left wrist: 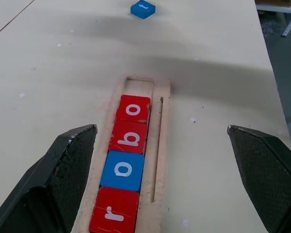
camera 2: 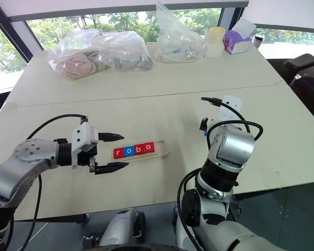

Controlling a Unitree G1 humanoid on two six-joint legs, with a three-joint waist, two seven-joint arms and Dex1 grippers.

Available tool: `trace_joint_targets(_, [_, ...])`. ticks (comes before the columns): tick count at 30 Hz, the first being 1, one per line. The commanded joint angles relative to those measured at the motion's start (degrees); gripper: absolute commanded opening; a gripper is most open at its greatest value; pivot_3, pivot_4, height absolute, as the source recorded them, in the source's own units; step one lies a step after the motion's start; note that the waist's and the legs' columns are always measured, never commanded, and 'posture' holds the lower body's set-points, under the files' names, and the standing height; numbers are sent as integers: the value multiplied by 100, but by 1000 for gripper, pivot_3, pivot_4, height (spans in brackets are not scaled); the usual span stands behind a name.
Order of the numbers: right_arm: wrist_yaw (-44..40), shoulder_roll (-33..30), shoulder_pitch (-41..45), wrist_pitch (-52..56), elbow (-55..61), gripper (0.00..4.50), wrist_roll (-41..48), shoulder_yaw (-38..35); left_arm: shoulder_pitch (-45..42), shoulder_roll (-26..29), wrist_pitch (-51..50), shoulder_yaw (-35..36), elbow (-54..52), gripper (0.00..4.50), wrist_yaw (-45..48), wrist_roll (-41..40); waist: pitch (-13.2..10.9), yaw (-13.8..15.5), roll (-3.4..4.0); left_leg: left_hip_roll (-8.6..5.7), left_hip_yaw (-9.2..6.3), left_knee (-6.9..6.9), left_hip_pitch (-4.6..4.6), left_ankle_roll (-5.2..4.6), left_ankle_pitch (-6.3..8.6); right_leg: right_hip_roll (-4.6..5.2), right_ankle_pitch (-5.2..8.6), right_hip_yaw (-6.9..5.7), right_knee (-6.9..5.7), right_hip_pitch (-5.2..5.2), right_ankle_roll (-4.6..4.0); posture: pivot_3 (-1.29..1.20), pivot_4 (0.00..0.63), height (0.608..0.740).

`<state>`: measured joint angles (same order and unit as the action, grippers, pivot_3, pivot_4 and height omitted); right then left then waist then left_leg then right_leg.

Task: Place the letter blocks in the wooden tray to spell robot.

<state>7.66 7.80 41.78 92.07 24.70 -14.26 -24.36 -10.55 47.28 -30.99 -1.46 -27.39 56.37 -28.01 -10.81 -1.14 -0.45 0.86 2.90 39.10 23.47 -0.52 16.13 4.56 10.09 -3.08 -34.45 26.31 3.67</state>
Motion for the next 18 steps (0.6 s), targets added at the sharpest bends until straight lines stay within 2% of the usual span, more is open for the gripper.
trace_joint_targets(1, [36,609,110,23,79,4429,156,-75,-76,7,48,14,-84,4500,18,3,0,-1,0,0,0,0,0,0,0,0,0,0,0,0,0,0,150,740])
trace_joint_targets(18, [179,1070,-25,43,-425,4429,535,-664,83,32,2,115,-241,4500,-107,-40,0,2,0,2,-2,0,0,0,0,0,0,0,1,0,0,0,150,740])
